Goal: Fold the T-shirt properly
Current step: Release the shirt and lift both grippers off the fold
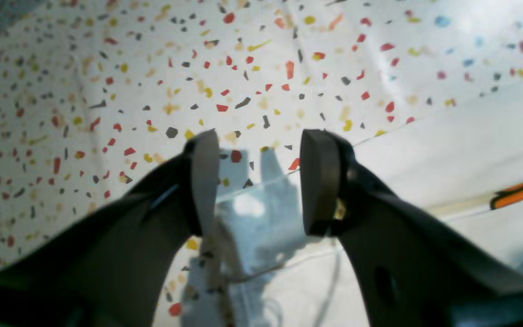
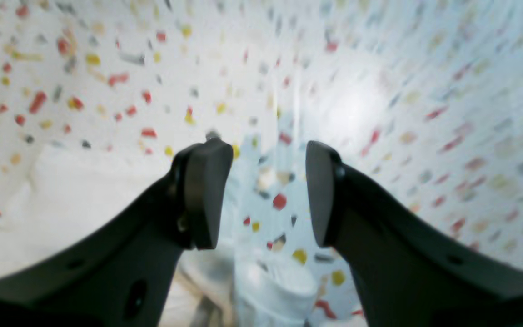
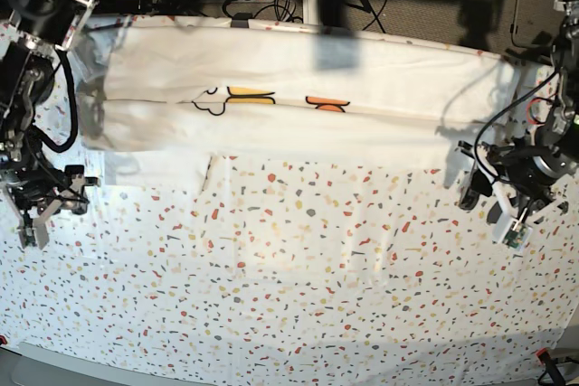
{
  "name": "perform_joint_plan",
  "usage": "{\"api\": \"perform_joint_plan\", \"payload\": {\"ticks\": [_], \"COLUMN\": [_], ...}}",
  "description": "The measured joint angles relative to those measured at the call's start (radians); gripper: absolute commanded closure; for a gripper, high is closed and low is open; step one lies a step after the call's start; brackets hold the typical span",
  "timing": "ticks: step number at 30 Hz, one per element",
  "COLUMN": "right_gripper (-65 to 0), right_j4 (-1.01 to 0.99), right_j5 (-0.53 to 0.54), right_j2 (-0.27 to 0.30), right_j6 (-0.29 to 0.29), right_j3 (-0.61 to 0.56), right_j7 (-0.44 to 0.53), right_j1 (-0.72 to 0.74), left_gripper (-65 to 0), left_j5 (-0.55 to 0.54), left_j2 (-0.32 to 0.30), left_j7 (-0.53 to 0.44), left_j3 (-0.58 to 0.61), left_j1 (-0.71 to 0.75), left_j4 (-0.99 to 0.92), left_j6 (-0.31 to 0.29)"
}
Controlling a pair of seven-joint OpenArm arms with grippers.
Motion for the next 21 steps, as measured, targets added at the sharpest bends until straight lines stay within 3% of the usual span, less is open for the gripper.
{"api": "perform_joint_plan", "payload": {"ticks": [4,7,13,17,21], "right_gripper": [-29.5,-29.5,-29.5,-29.5,-29.3], "right_j4": [-0.221,-0.312,-0.403,-0.422,-0.422], "right_j5": [0.052,0.052,0.035,0.079,0.079], "right_j2": [0.014,0.015,0.013,0.013,0.013], "right_j6": [0.0,0.001,0.001,0.061,0.061], "right_j3": [0.002,0.002,0.002,0.002,0.002], "right_j7": [-0.058,0.003,0.01,0.01,0.011], "right_j1": [0.082,0.106,0.106,0.106,0.109], "left_gripper": [-28.1,-28.1,-28.1,-28.1,-28.1], "left_j5": [-0.003,0.002,0.002,0.002,0.002], "left_j2": [0.023,0.023,0.023,0.023,0.023], "left_j7": [0.001,0.001,0.019,0.019,0.019], "left_j3": [0.0,0.0,0.0,0.0,0.0], "left_j1": [0.0,0.0,0.0,0.0,0.0], "left_j4": [0.002,0.002,0.002,0.002,0.002], "left_j6": [0.0,0.002,0.002,0.002,0.002]}}
